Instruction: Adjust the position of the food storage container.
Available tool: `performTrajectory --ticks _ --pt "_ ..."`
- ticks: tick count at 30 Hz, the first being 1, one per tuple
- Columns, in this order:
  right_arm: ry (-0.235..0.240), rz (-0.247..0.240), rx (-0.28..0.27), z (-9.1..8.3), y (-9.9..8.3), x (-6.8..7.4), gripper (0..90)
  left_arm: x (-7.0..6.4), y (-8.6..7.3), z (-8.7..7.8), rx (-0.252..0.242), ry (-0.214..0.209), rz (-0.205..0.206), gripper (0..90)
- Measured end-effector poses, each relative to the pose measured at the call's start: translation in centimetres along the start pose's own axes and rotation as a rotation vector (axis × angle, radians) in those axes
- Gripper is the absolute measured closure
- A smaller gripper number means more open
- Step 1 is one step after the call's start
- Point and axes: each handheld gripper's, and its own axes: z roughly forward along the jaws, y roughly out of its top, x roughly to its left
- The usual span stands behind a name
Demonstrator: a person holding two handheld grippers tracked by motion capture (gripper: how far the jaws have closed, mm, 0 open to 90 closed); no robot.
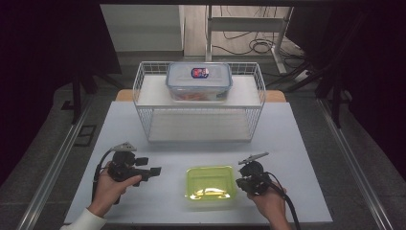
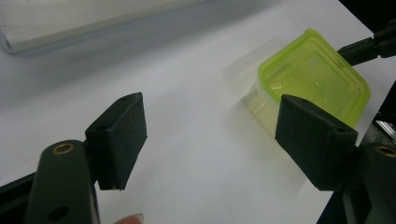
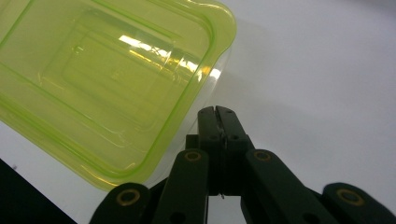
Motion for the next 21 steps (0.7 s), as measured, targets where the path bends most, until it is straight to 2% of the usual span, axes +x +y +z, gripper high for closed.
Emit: performTrajectory --ticks 5,8,13,16,18,21 --pt "0.034 -0.045 0.006 0.8 0.8 1.6 89.0 0.0 0.0 0.2 0.007 0.002 0.001 24.0" --pt "0.052 -0.058 0.006 1.1 1.0 2.1 89.0 0.0 -0.2 0.1 0.006 0.003 -0.002 23.9" --pt "0.07 -0.057 -0.008 1.0 1.0 1.8 89.0 0.4 -0.5 -0.2 -0.006 0.01 -0.026 23.8" --pt "0.058 -0.045 -0.034 0.3 0.8 1.1 88.8 0.3 -0.5 -0.3 -0.014 0.012 -0.033 23.7" --pt "0.054 -0.027 -0.071 -0.3 0.5 0.2 81.7 0.0 -0.6 -0.4 -0.018 0.011 -0.037 23.6" --pt "0.09 0.028 -0.145 -1.2 0.1 -1.1 61.0 -0.3 -0.7 -0.5 -0.024 0.009 -0.043 23.6"
